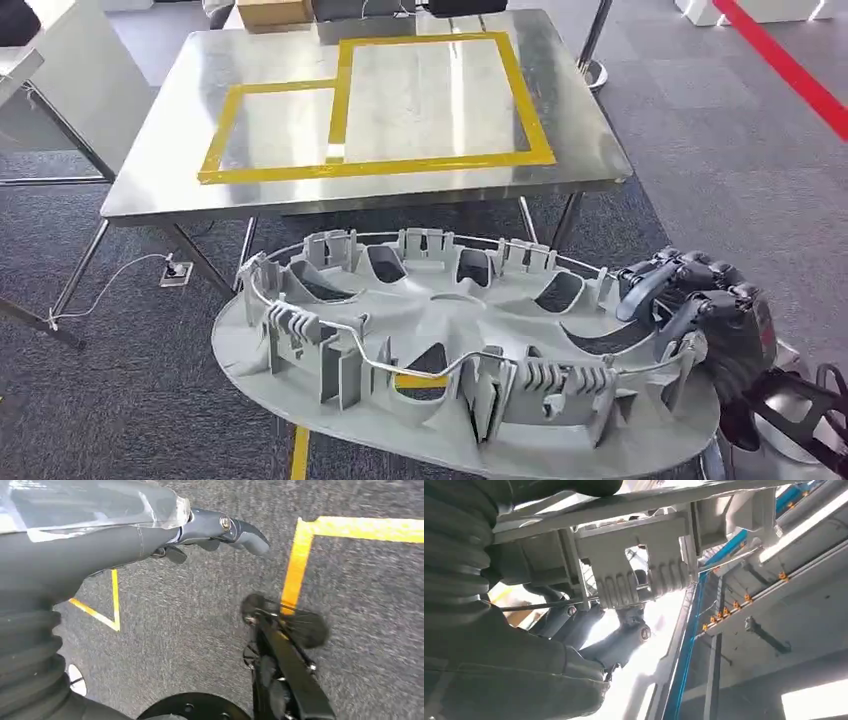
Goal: Take the parts from the cabinet and place them on the table.
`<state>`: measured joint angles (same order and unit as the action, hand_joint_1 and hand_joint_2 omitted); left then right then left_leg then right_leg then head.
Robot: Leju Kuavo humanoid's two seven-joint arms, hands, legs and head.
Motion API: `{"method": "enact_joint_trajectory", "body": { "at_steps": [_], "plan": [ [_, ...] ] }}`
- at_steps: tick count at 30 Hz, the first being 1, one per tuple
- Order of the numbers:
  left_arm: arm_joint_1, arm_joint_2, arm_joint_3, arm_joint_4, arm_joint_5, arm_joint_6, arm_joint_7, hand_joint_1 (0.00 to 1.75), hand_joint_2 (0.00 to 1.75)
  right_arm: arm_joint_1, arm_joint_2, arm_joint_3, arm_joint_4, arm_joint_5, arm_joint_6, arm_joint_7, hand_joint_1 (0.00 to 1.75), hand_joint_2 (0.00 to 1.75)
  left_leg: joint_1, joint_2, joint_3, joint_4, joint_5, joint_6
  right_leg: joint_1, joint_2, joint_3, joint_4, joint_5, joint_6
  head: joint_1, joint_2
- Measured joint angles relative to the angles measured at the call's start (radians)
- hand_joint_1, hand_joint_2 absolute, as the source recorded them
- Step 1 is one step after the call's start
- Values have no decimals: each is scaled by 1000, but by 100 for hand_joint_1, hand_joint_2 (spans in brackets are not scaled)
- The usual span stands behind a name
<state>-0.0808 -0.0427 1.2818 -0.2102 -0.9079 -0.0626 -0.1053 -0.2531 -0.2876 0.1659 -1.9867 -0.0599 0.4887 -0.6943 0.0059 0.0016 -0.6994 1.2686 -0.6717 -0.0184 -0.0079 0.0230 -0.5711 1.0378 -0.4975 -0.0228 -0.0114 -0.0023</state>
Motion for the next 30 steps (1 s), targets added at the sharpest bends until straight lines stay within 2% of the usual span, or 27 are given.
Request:
{"method": "enact_joint_trajectory", "body": {
  "at_steps": [1,2,3,4,5,6,7,8,9,10,11,12,13,14,15,16,18,19,20,21,22,23,24,25,28,29,30],
  "plan": [
    [0,0,0,0,0,0,0,0,175,0,1,1,0,4,-5,0,175,175,-1,0,14,-65,51,5,2,2,15,0,-10,1,0,0],
    [0,0,0,0,0,0,0,0,175,0,3,3,0,7,-9,0,175,175,-4,-2,36,-148,123,14,4,3,29,-1,-21,1,0,0],
    [1,2,0,0,0,0,-1,0,175,1,5,4,0,11,-13,0,175,175,-9,-7,55,-221,200,26,2,4,28,-3,-31,3,0,0],
    [2,2,0,0,-1,0,-2,0,175,2,7,7,2,13,-16,1,175,175,-14,-17,51,-219,185,29,8,9,45,0,-38,10,3,0],
    [3,4,0,-1,-2,1,-2,0,175,3,8,9,2,14,-19,0,175,175,-15,-20,57,-224,179,32,8,13,43,-2,-43,17,1,0],
    [4,3,0,-1,-2,1,-3,0,175,3,11,12,2,16,-22,1,175,175,-17,-18,66,-229,197,38,6,16,47,-6,-46,23,0,0],
    [4,5,0,-2,-2,3,-5,0,175,6,13,14,2,18,-24,1,175,175,-16,-15,70,-236,194,42,8,16,54,5,-38,28,0,0],
    [4,2,0,-2,-2,4,-7,0,175,8,13,16,2,20,-27,1,175,175,-6,-14,89,-241,196,47,10,16,54,12,-39,32,0,0],
    [4,3,0,-3,-2,5,-10,0,175,12,15,19,2,23,-31,1,175,175,-4,-13,101,-246,194,50,11,6,42,42,-43,36,3,0],
    [4,3,0,-3,-2,4,-11,0,175,13,14,21,2,27,-34,1,175,175,-3,-12,107,-247,188,56,10,-2,11,100,-46,41,10,0],
    [4,3,0,-3,-2,3,-13,0,175,17,16,23,2,30,-40,1,175,175,-2,-12,111,-247,183,57,6,-8,-33,168,-60,48,12,0],
    [5,1,0,-3,-2,3,-13,0,175,26,17,26,2,33,-43,1,175,175,-2,-12,116,-247,174,57,3,-11,-84,238,-98,54,10,0],
    [7,0,0,-3,0,3,-16,0,175,34,18,28,2,35,-45,1,175,175,-2,-12,122,-247,166,57,1,-12,-123,284,-134,58,11,0],
    [9,-1,0,-3,1,3,-16,0,175,41,18,30,2,38,-47,1,175,175,-2,-12,131,-247,159,56,-1,-12,-144,291,-143,61,11,0],
    [10,-2,0,-3,2,3,-18,0,175,45,18,32,2,38,-47,1,175,175,-1,-12,142,-247,150,55,-2,-13,-143,259,-125,62,11,0],
    [11,-3,0,-3,5,3,-19,0,175,47,18,35,2,37,-47,1,175,175,0,-12,155,-247,141,52,-2,-14,-125,195,-83,61,11,0],
    [11,-5,1,-3,8,2,-19,0,175,50,18,39,2,31,-46,1,175,175,3,-12,183,-247,119,42,-4,-25,-67,19,49,61,12,0],
    [10,-4,2,-3,9,3,-20,0,175,55,18,40,2,28,-45,1,175,175,1,-12,191,-247,111,35,2,-31,-72,20,26,55,11,0],
    [10,-4,2,-3,9,3,-21,0,175,55,18,43,2,28,-42,0,175,175,-2,-10,190,-251,106,27,6,-33,-71,15,19,42,12,0],
    [11,-4,2,-3,10,3,-21,0,175,57,18,43,2,28,-42,0,175,175,-3,-7,186,-255,100,20,5,-29,-63,13,40,33,11,0],
    [12,-5,3,-3,10,3,-21,0,175,57,18,43,2,28,-40,0,175,175,-4,-7,200,-249,104,17,4,-27,-63,11,35,27,9,0],
    [11,-5,3,-3,10,3,-21,0,175,58,18,44,2,28,-39,0,175,175,-3,-6,200,-241,105,15,-1,-22,-52,11,34,23,10,0],
    [10,-6,3,-3,10,3,-21,0,175,58,18,45,2,28,-38,1,175,175,-2,-6,183,-210,106,12,-2,-23,-41,5,28,15,11,0],
    [9,-8,3,-3,10,2,-21,0,175,55,18,45,2,26,-37,1,175,175,-2,-6,154,-159,94,7,-2,-23,-32,4,23,8,5,0],
    [10,-11,6,-3,10,3,-21,0,175,54,18,45,2,17,-32,1,175,175,-2,-6,13,38,2,0,1,-20,-18,4,4,1,4,0],
    [10,-12,6,-3,11,3,-21,0,175,54,18,45,2,16,-30,1,175,175,-2,-6,-16,61,1,0,2,-19,-11,4,-3,1,4,0],
    [11,-13,8,-3,11,3,-21,0,175,54,18,45,2,15,-29,1,175,175,-2,-6,-24,42,26,3,3,-18,-1,4,-10,1,4,0]
  ]
}}
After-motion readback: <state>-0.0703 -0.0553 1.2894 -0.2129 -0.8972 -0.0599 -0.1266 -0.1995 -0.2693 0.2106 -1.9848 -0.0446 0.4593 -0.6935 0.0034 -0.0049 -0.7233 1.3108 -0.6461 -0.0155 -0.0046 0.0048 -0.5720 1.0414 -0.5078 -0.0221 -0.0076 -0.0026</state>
